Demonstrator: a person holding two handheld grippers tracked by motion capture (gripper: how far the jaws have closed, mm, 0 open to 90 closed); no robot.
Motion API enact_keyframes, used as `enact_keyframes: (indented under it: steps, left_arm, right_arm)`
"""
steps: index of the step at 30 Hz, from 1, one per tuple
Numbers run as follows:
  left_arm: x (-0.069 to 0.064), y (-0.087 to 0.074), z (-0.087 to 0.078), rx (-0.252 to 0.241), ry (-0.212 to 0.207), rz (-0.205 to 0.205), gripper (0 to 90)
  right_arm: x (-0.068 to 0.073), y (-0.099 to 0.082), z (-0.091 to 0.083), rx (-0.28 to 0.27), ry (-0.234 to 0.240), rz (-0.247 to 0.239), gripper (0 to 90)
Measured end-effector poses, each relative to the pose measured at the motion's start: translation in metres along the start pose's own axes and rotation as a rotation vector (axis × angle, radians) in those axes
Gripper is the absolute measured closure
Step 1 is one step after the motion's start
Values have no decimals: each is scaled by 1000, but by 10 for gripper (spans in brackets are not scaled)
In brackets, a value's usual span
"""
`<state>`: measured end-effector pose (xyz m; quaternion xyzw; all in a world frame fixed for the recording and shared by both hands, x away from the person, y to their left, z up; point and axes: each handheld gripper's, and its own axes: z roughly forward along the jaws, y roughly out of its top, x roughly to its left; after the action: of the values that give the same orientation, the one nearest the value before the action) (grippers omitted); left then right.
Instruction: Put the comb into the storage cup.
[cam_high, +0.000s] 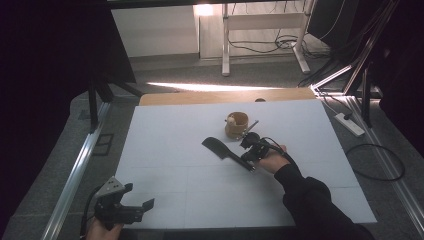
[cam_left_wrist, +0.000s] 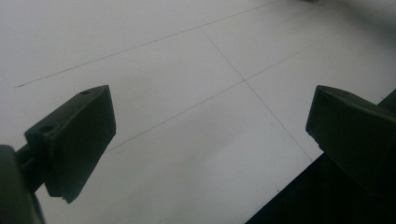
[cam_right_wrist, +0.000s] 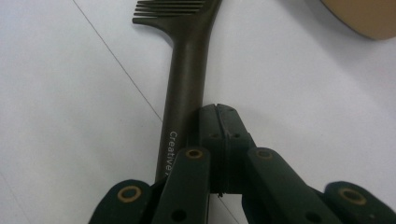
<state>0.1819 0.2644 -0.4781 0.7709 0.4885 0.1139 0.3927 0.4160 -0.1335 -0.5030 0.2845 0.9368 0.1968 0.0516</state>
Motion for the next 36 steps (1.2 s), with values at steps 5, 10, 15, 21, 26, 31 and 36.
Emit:
enact_keyframes:
  steps: [5, 10, 15, 21, 26, 31, 36]
  left_arm:
    - [0, 0, 0, -1, 0, 0, 24]
    - [0, 0, 0, 0, 0, 0, 25]
    - [0, 0, 0, 1, 0, 1, 25]
    - [0, 0, 0, 1, 0, 1, 25]
    - [0, 0, 0, 1, 0, 0, 25]
    - [0, 0, 0, 0, 0, -1, 25]
    - [1, 0, 0, 0, -1, -3, 25]
  right_arm:
    - [0, 0, -2, -7, -6, 0, 900]
    - [-3, 0, -14, -54, -13, 8, 878]
    - [-5, 0, -23, -85, -21, 28, 772]
    - [-3, 2, -28, -106, -22, 42, 656]
    - [4, 5, -32, -128, -25, 30, 480]
    - [9, 7, -31, -120, -27, 20, 337]
    - [13, 10, -30, -123, -14, 19, 240]
